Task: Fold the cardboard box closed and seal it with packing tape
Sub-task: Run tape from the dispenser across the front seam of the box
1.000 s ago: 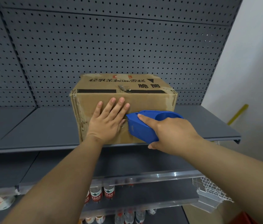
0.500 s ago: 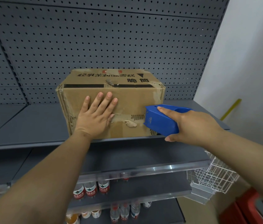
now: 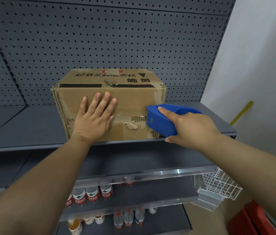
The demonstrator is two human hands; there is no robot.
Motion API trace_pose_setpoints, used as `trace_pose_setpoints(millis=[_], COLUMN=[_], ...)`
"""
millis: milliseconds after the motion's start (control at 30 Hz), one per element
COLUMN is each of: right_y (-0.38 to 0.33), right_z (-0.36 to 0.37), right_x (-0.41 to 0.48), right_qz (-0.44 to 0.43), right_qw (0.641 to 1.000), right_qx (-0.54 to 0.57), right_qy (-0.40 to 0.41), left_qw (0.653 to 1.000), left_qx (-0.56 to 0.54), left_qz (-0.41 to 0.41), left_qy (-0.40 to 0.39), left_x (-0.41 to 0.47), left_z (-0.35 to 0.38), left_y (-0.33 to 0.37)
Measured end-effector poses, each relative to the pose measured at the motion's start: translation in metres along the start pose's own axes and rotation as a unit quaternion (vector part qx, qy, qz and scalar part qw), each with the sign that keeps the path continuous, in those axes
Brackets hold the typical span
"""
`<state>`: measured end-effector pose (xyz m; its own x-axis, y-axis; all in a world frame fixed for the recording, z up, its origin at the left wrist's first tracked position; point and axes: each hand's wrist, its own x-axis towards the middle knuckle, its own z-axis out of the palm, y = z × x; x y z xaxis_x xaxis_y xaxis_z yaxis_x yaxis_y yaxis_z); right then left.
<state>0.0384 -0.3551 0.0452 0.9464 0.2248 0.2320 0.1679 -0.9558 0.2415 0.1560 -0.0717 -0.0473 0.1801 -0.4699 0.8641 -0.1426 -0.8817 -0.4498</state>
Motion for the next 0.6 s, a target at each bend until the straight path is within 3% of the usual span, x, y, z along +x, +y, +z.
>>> trace_pose_setpoints(millis=[100,267,600], right_y=[-0.008,-0.014,-0.004], right_z=[0.001,0.002,0.003], right_x=[-0.001,-0.001,0.000], right_qz=[0.002,0.010,-0.002], right_qw=[1.000,1.000,0.999], right_qx=[-0.010,0.000,0.024], right_qy=[-0.007,-0.005,-0.030], left_qw=[0.999,0.996,0.997], left_qx=[-0.033,-0.034,-0.025], left_qz=[-0.011,0.080,0.071], left_qy=[-0.013,-0.036,-0.019], left_x=[0.006,0.030,0.024], left_z=[-0.013,-0.012,0.005], left_y=[0.021,0.068,0.071])
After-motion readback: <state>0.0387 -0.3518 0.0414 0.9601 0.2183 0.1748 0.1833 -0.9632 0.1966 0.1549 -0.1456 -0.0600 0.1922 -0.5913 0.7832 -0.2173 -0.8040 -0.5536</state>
